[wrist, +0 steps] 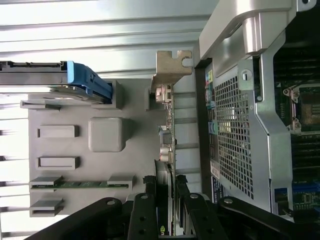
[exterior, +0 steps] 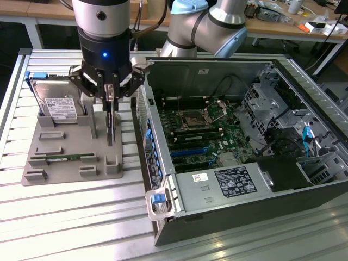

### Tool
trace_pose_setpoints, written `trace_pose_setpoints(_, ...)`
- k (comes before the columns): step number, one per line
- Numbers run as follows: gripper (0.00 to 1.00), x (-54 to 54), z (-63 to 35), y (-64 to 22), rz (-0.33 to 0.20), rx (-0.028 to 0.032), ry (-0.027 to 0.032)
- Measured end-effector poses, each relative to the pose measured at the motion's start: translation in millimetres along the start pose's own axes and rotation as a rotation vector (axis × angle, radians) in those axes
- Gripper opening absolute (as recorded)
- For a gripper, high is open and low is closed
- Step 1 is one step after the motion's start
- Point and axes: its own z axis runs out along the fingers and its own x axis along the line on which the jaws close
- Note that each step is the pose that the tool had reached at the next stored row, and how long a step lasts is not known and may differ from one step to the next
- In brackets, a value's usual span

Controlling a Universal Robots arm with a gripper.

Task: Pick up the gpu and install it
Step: 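Pick up the gpu and move the gpu toward the slot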

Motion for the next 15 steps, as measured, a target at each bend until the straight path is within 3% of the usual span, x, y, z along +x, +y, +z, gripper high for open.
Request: trace_pose_setpoints(15, 0.27, -0.3, -9.8, 0.5, 0.0, -0.0001, -0.0001)
